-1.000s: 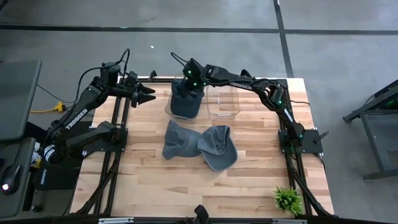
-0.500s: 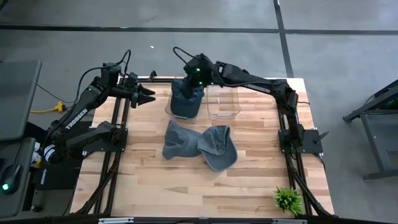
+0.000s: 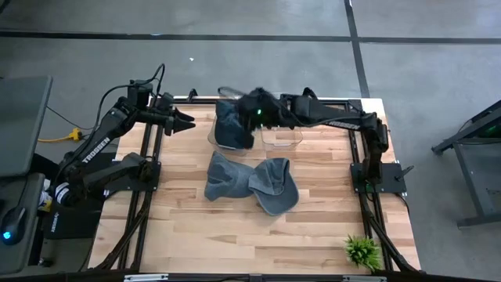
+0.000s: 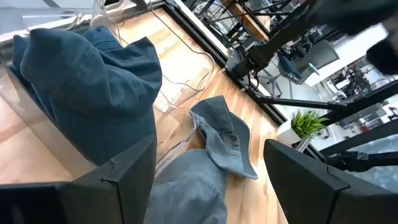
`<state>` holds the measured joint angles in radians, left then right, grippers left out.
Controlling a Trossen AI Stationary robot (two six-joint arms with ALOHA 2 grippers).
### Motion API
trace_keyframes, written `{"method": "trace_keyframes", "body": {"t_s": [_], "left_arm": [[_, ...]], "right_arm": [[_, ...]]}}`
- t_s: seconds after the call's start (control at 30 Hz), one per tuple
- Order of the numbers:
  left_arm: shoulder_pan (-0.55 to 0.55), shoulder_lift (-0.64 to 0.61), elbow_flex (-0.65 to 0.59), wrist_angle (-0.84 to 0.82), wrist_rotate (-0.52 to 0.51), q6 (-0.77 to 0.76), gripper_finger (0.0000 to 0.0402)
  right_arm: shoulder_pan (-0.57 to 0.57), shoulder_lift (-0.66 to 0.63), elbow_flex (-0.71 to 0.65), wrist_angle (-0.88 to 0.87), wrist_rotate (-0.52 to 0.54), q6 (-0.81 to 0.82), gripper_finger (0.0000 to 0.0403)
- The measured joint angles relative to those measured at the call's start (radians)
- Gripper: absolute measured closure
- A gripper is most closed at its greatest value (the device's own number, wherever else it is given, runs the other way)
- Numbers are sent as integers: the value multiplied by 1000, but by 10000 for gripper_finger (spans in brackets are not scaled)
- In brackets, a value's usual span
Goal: Pick & Place hat
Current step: Put the right gray cap into the right transparent bin
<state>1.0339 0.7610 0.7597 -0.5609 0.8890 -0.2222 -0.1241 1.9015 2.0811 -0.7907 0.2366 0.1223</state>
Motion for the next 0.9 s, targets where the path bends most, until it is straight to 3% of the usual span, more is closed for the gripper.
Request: {"method": "trace_keyframes", "body": {"t_s": [0.13,0.4,0.9], "left_arm": [[0,-31,0,3,-4,14,129],[0,-156,-20,-93,-12,45,129],[0,-495,-158,-207,-3,-86,129]], "right_arm": [[45,3,-1,-108,-1,18,403],[143,7,-23,-117,-28,36,403],[258,-195,-626,288,-50,306,403]]}}
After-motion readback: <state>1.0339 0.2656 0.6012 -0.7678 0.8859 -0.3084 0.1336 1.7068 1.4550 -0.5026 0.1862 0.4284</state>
